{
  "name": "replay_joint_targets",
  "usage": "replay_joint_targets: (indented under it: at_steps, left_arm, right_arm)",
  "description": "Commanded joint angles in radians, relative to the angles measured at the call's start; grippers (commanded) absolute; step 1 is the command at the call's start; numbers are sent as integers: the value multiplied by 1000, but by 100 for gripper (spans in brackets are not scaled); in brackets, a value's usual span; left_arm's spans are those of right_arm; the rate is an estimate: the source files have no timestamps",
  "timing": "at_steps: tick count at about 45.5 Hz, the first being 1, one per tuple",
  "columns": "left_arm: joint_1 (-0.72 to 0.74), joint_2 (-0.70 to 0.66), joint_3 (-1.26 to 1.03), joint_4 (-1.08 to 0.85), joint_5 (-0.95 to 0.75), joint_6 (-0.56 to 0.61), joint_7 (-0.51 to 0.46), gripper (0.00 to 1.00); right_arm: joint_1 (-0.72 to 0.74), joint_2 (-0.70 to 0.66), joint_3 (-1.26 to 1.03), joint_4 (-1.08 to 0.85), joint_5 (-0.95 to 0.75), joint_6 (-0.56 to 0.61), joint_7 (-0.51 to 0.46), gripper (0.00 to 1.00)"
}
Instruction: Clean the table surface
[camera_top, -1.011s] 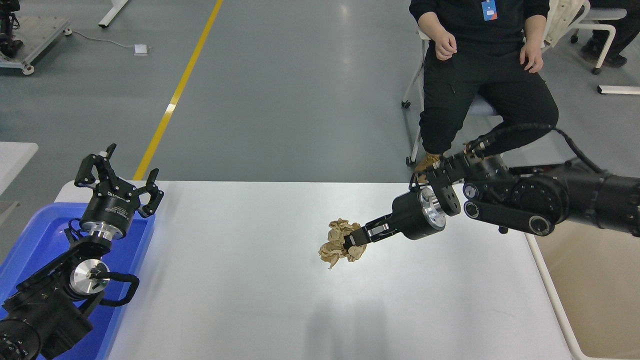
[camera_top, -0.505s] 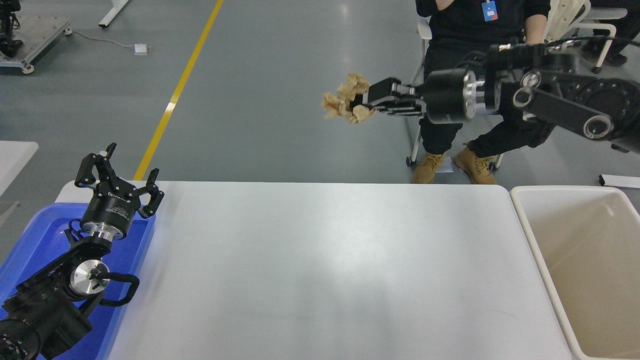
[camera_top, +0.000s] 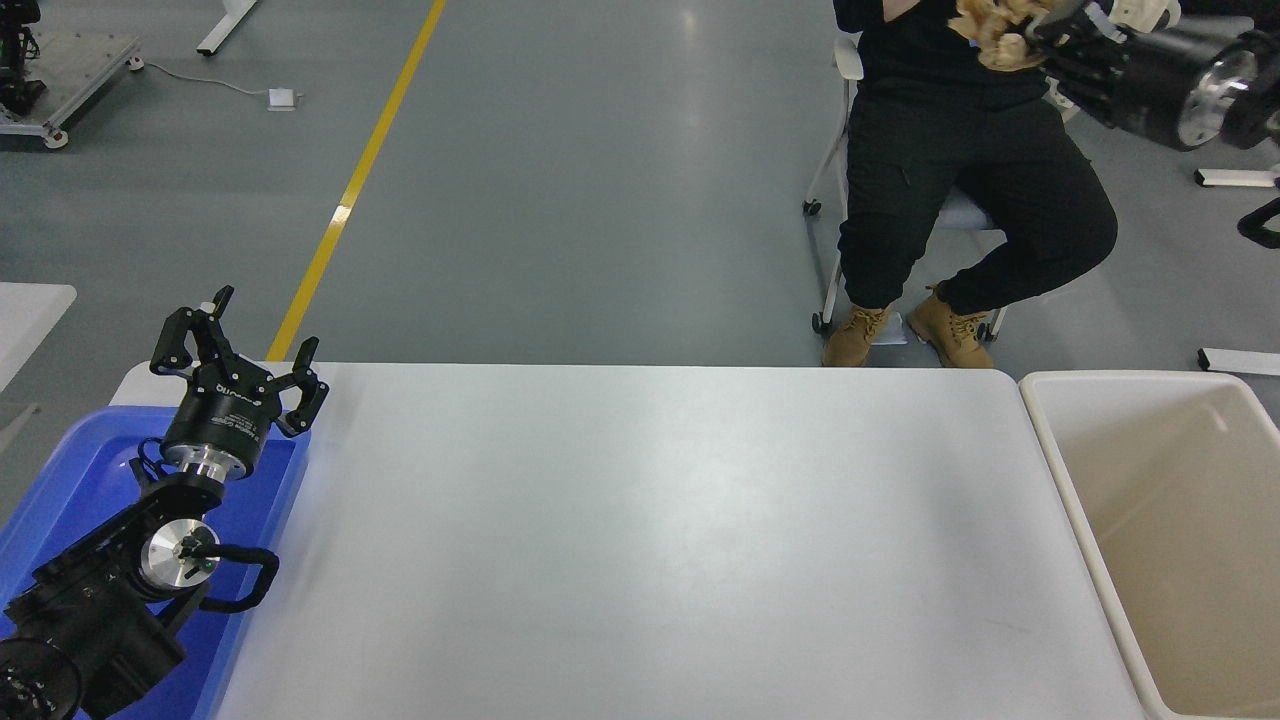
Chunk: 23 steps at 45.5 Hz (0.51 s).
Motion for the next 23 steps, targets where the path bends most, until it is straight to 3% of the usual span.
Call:
replay_joint_targets:
  at_steps: [1,11,23]
  left_arm:
    - [0,-1,0,0,0,0,0,100]
    - [0,1,0,0,0,0,0,100]
    - [0,1,0,0,0,0,0,100]
  right_arm:
    - [-170,-32,0,-184,47,-125,-51,0]
    - [-358,-60,0,-187,45,-389,-213,0]
    - [-546,-72,52,-187,173,-522,-226,0]
